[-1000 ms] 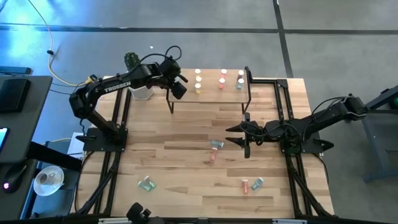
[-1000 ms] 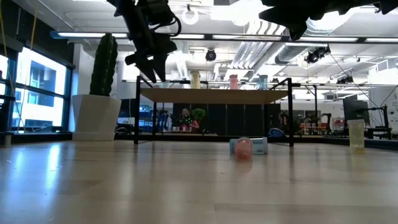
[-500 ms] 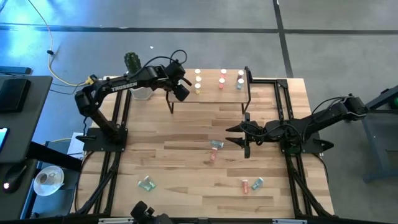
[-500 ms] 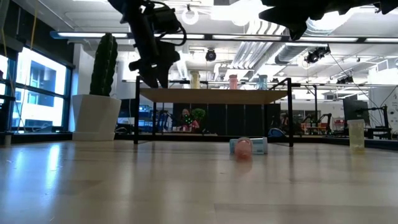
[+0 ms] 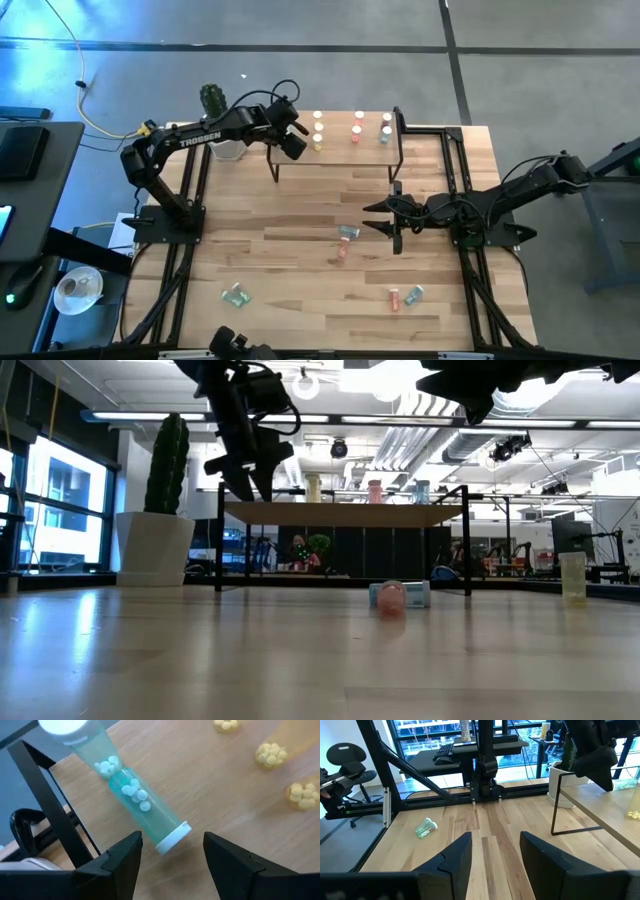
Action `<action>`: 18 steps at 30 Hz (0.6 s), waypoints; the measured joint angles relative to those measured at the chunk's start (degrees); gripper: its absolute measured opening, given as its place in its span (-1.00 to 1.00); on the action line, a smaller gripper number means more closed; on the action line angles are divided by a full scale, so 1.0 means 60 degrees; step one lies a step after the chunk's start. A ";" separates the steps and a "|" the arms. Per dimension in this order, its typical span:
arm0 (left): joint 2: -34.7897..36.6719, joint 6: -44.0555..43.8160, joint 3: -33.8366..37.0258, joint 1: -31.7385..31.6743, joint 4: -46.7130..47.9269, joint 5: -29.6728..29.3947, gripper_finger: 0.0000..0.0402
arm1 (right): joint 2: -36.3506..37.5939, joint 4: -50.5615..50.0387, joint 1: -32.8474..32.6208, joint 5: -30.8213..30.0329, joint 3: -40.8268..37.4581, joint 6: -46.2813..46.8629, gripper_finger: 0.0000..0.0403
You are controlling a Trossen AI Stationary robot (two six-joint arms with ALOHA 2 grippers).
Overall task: Pick and place medicine bottles onto shelf by color
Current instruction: Adjust the light blue pill bottle on the shelf
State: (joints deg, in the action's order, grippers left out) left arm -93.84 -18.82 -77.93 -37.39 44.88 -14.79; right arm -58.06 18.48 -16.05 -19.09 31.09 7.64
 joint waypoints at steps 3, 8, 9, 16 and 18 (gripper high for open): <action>0.0000 -0.0504 0.0000 0.0004 -0.0017 -0.0033 0.02 | 0.0000 0.0000 0.0002 0.0000 0.0000 0.0000 -0.21; 0.0000 -0.1358 0.0000 0.0007 -0.0016 -0.0300 0.02 | 0.0000 0.0000 0.0001 0.0000 0.0000 0.0000 -0.21; 0.0000 -0.1496 0.0000 0.0007 -0.0023 -0.0343 0.02 | 0.0000 0.0000 0.0000 0.0000 0.0000 0.0000 -0.21; 0.0000 -0.2240 0.0009 0.0004 -0.0273 -0.0394 0.02 | 0.0000 0.0000 0.0002 0.0078 0.0000 -0.0026 -0.21; -0.0011 -0.2435 0.0018 0.0005 -0.0268 -0.0376 0.02 | 0.0000 -0.0003 0.0002 0.0080 0.0000 -0.0025 -0.21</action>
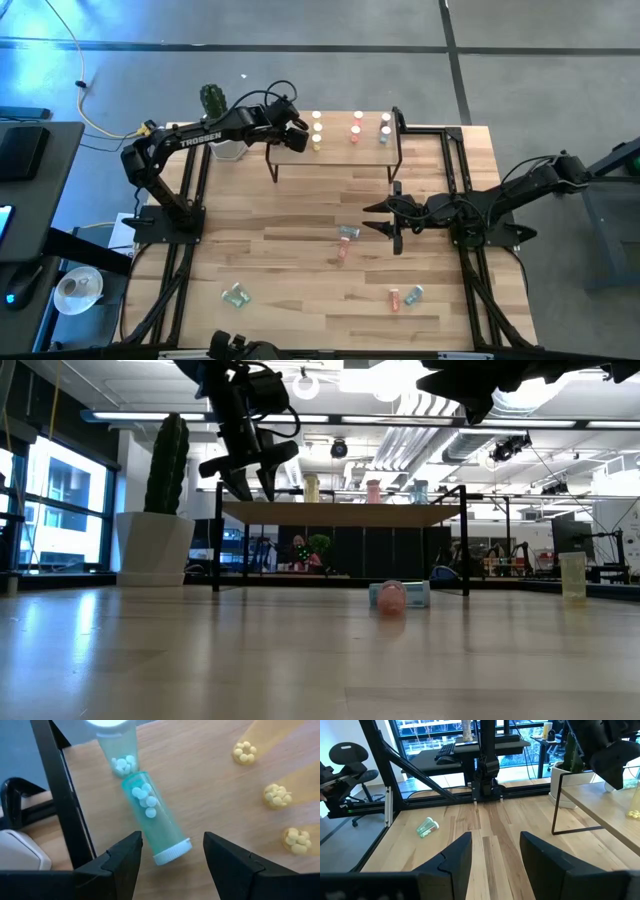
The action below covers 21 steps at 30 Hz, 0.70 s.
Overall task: Pick and place medicine bottles onto shelf by color
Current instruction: Adjust the light blue pill bottle on the shelf
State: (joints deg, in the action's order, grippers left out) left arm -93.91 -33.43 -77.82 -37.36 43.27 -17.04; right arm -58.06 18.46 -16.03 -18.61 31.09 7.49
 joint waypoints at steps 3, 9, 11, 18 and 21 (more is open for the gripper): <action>0.0000 -0.0015 0.0000 0.0002 -0.0005 -0.0001 0.02 | 0.0000 0.0000 -0.0003 0.0000 0.0000 -0.0004 -0.21; 0.0000 -0.0116 0.0000 -0.0001 -0.0023 -0.0091 0.00 | 0.0000 0.0000 -0.0001 0.0000 0.0000 -0.0003 -0.21; 0.0000 -0.0110 0.0000 -0.0001 -0.0025 -0.0098 -0.02 | 0.0000 -0.0003 -0.0003 -0.0003 0.0000 -0.0004 -0.21; 0.0000 -0.0086 0.0000 -0.0001 -0.0027 -0.0262 -0.19 | 0.0000 -0.0003 -0.0003 -0.0004 0.0000 -0.0004 -0.21; 0.0000 -0.0081 0.0000 -0.0001 -0.0027 -0.0265 -0.27 | 0.0000 -0.0004 -0.0003 -0.0004 0.0000 -0.0004 -0.21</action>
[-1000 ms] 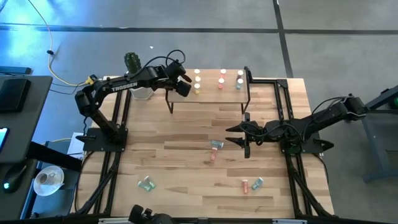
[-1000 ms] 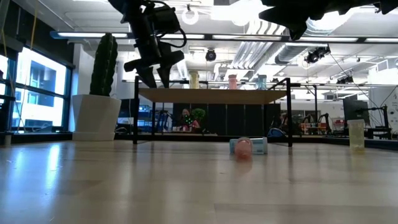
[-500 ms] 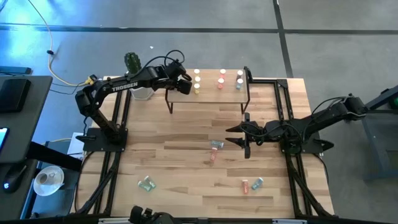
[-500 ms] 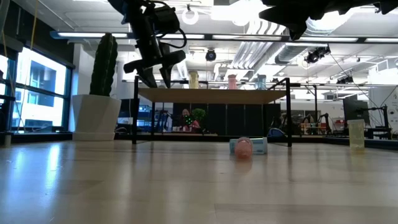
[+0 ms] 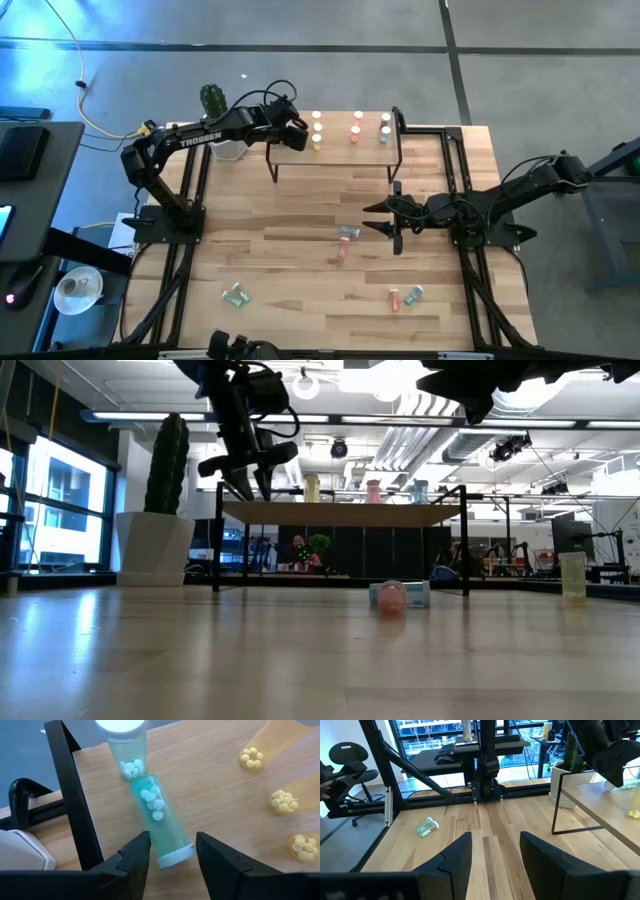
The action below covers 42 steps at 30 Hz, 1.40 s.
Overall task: Pick and place medicine bottles onto shelf by color
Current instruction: Adjust the light blue pill bottle on the shelf
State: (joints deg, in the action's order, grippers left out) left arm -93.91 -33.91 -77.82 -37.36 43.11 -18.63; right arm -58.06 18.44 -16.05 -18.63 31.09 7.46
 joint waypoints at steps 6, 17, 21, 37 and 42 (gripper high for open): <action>0.0000 0.0098 0.0000 0.0004 -0.0007 -0.0003 -0.41 | 0.0000 0.0000 0.0000 0.0000 0.0000 0.0000 -0.21; 0.0022 0.0527 -0.0021 0.0000 0.0058 0.0493 -0.47 | 0.0000 0.0000 0.0000 0.0000 0.0000 0.0000 -0.21; 0.0022 0.0683 -0.0022 0.0000 0.0077 0.0563 -0.43 | 0.0000 -0.0002 0.0001 0.0000 0.0000 0.0000 -0.21; 0.0022 0.1364 -0.0022 0.0004 0.0348 0.0713 -0.39 | 0.0000 -0.0004 0.0000 0.0000 0.0000 0.0006 -0.21; 0.0022 0.1508 -0.0022 0.0007 0.0403 0.0817 -0.39 | 0.0000 -0.0004 0.0000 0.0000 0.0000 0.0018 -0.21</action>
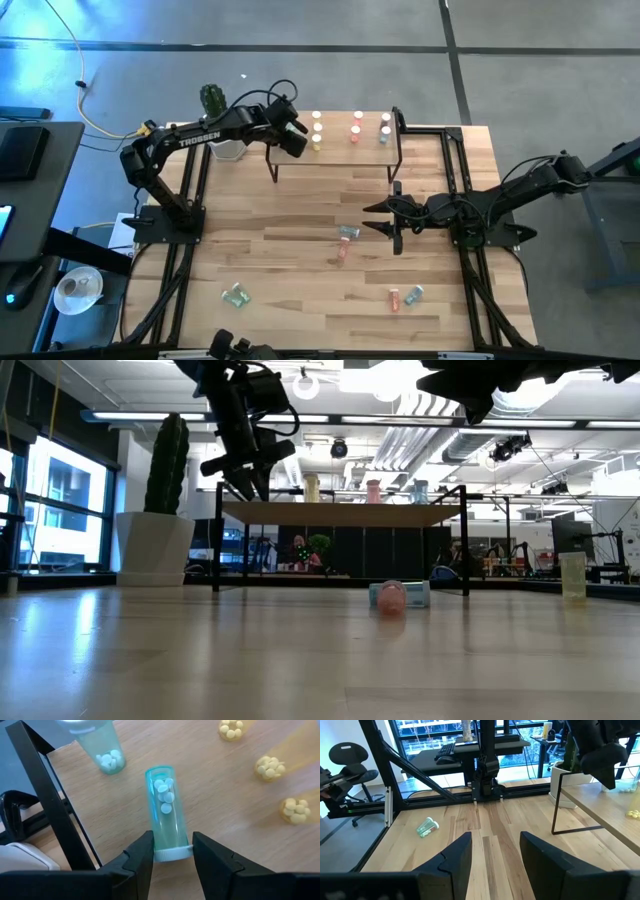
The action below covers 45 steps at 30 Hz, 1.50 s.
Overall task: Pick and place medicine bottles onto shelf by color
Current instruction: Adjust the light blue pill bottle on the shelf
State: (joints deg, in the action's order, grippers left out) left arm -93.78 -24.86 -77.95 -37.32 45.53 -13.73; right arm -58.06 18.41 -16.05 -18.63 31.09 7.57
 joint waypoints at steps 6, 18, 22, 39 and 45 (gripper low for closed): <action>0.0000 0.0006 0.0003 0.0045 0.0020 -0.0037 -0.39 | 0.0000 0.0000 0.0003 0.0000 0.0000 0.0007 -0.21; 0.0000 0.0433 -0.0003 0.0375 0.0034 -0.0066 -0.39 | 0.0000 0.0003 0.0000 0.0000 0.0000 0.0007 -0.21; -0.0017 0.0433 -0.0326 0.0470 0.0484 -0.0033 -0.39 | 0.0000 0.0000 0.0000 -0.0001 0.0000 0.0007 -0.21; -0.0007 0.0933 -0.1983 0.0922 0.3339 -0.0321 -0.39 | 0.0004 0.0002 0.0004 0.0000 0.0000 0.0005 -0.21; 0.0000 0.1168 -0.2592 0.1535 0.4309 -0.0310 -0.39 | 0.0004 0.0000 0.0000 0.0000 0.0000 0.0002 -0.21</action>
State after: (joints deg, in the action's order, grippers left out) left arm -93.78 -17.85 -93.51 -28.11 71.38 -15.59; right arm -58.04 18.41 -16.05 -18.63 31.09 7.59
